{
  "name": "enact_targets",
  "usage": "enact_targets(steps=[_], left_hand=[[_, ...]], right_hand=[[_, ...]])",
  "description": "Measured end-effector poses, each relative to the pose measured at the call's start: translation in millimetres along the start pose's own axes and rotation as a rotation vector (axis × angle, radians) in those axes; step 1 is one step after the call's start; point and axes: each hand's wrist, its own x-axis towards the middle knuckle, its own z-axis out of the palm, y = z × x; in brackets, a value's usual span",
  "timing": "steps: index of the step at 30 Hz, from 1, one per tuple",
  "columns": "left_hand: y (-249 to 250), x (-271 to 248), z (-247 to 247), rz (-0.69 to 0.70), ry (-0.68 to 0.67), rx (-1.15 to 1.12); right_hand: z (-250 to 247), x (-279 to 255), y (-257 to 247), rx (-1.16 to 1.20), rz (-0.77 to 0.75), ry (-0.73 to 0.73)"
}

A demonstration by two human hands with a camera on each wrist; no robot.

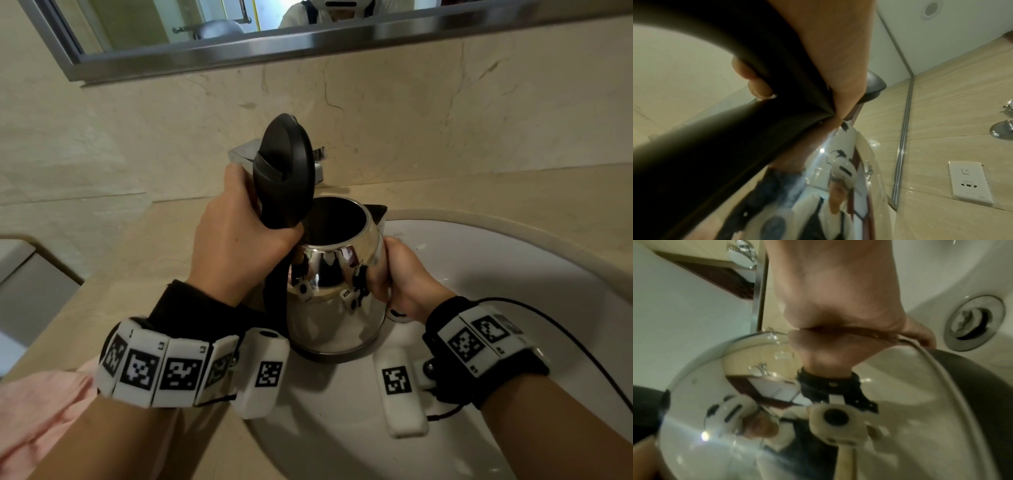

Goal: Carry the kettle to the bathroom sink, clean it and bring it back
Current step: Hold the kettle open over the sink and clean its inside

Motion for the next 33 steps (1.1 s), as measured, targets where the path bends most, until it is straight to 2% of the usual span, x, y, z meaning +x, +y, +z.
enact_targets(steps=[5,8,13,15,18,23,25,27,30,33], left_hand=[[0.0,-0.2,-0.1,-0.002,-0.003,0.003],[0.5,-0.8,0.0,-0.005,-0.017,0.004],[1.4,-0.2,-0.4,-0.018,-0.010,0.020],[2.0,0.3,-1.0,-0.021,-0.013,0.016],[2.2,0.6,-1.6,-0.017,-0.017,0.022],[3.4,0.4,-1.9,-0.039,-0.019,0.022],[4.3,0.0,-1.9,-0.044,-0.019,0.022],[5.0,-0.8,-2.2,-0.047,-0.021,0.021],[5.2,-0.6,-2.6,-0.046,-0.022,0.029],[4.9,-0.6,-2.2,-0.052,-0.019,0.029]], right_hand=[[-17.5,-14.8,-31.5,-0.017,-0.150,0.101],[-17.6,-22.1,-48.4,-0.041,-0.224,0.056],[6.7,-32.0,-97.2,-0.353,-0.379,0.077],[19.6,-35.3,-111.6,-0.552,-0.424,0.022],[38.9,-35.3,-120.8,-0.784,-0.399,-0.097],[57.4,-32.7,-124.7,-0.858,-0.386,-0.209],[63.6,-34.7,-127.0,-0.902,-0.443,-0.180],[67.8,-33.3,-132.3,-1.007,-0.495,-0.064],[68.6,-29.4,-138.8,-1.268,-0.398,0.004],[66.2,-32.6,-138.7,-1.275,-0.384,-0.027]])
